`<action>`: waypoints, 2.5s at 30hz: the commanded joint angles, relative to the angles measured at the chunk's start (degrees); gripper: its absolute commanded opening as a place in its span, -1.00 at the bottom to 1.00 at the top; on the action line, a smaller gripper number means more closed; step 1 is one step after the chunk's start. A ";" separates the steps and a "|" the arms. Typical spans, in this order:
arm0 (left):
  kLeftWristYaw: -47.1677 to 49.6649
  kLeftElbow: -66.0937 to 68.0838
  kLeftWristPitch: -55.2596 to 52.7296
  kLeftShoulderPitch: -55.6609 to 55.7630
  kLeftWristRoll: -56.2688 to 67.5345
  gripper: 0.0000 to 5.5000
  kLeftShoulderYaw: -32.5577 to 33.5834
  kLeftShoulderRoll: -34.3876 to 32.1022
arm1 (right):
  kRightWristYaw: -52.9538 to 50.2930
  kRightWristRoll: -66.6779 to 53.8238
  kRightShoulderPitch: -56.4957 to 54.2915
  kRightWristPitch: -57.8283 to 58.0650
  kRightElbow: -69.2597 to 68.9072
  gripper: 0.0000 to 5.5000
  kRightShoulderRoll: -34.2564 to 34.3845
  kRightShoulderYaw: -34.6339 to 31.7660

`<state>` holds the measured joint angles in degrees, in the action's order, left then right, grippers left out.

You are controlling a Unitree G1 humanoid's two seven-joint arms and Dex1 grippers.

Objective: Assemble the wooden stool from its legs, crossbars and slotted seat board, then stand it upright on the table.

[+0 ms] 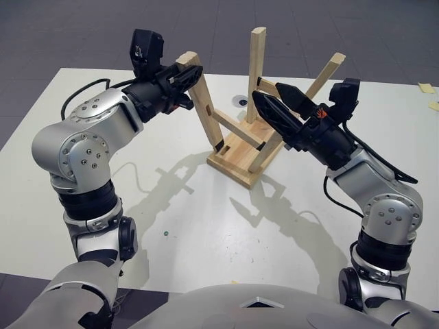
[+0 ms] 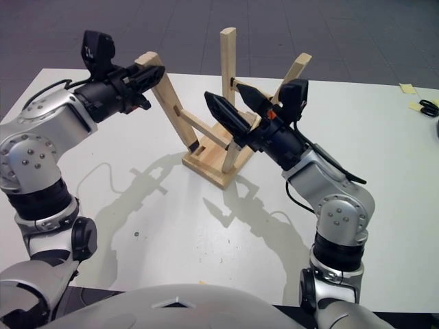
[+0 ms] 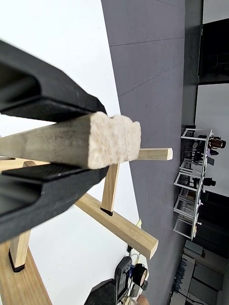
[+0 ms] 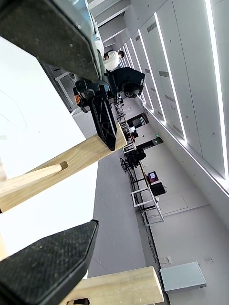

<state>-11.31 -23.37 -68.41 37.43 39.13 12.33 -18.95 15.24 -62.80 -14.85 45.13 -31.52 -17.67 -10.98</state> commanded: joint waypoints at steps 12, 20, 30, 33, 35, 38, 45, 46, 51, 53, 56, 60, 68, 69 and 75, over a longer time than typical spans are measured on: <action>1.12 -0.42 0.24 0.84 -0.15 -0.63 1.14 0.08 | 13.88 0.14 6.04 -1.24 -1.30 0.89 -16.29 -3.67; 1.38 -1.34 -0.16 0.26 0.16 -0.63 0.74 0.73 | 13.93 4.64 7.74 -2.44 -2.66 0.40 -15.53 1.35; 1.22 -3.00 -0.21 -1.16 0.10 -0.63 -0.18 1.36 | 14.14 6.01 7.37 -3.27 -2.61 -0.10 -15.64 1.84; 1.53 -3.90 -0.68 -1.65 0.14 -0.63 -0.20 1.46 | 13.91 6.30 7.80 -3.48 -3.00 -0.12 -15.47 2.17; 1.65 -4.26 -0.94 -1.95 0.20 -0.63 -0.26 1.54 | 13.79 6.36 8.10 -3.60 -3.12 -0.14 -15.41 2.24; 1.51 -4.33 -1.22 -1.97 0.11 -0.63 -0.29 1.32 | 13.62 6.32 8.34 -3.79 -3.20 -0.15 -15.27 2.38; 1.03 -4.75 -3.06 -1.78 0.92 -0.63 0.75 0.57 | 13.32 7.34 8.82 -4.41 -3.20 -0.15 -15.04 2.72; 1.14 -4.88 -3.58 -1.71 1.25 -0.63 1.13 0.83 | 13.33 7.46 8.93 -4.48 -3.20 -0.15 -15.05 2.71; 1.75 -4.86 -6.07 -0.04 3.23 -0.63 3.40 1.58 | 13.30 8.02 9.27 -5.02 -3.27 -0.16 -15.06 3.17; 1.76 -4.59 -6.60 0.39 3.31 -0.63 3.85 1.21 | 13.21 8.01 9.32 -5.17 -3.30 -0.17 -15.02 3.28; 1.67 -4.38 -7.00 0.58 2.83 -0.63 3.89 0.27 | 13.20 8.39 9.38 -5.44 -3.23 -0.17 -15.14 3.58; 1.93 -4.58 -7.79 1.57 2.78 -0.63 3.80 0.03 | 13.07 8.87 9.46 -5.82 -3.14 -0.18 -15.18 3.86; 2.62 -4.37 -5.84 1.40 2.28 -0.63 4.20 0.79 | 13.27 9.94 9.50 -6.85 -2.89 -0.19 -14.69 4.28; 2.46 -4.30 -5.92 1.50 2.23 -0.63 4.24 0.35 | 13.35 10.08 9.53 -6.90 -2.83 -0.19 -14.70 4.27; 1.44 -3.61 -6.85 0.79 2.71 -0.63 4.89 -1.00 | 13.46 10.42 9.98 -7.14 -2.81 -0.19 -14.80 4.21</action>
<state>-9.50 -27.61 -74.98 38.20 41.18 16.55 -19.50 28.82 -52.92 -5.95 36.73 -34.93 -32.35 -7.31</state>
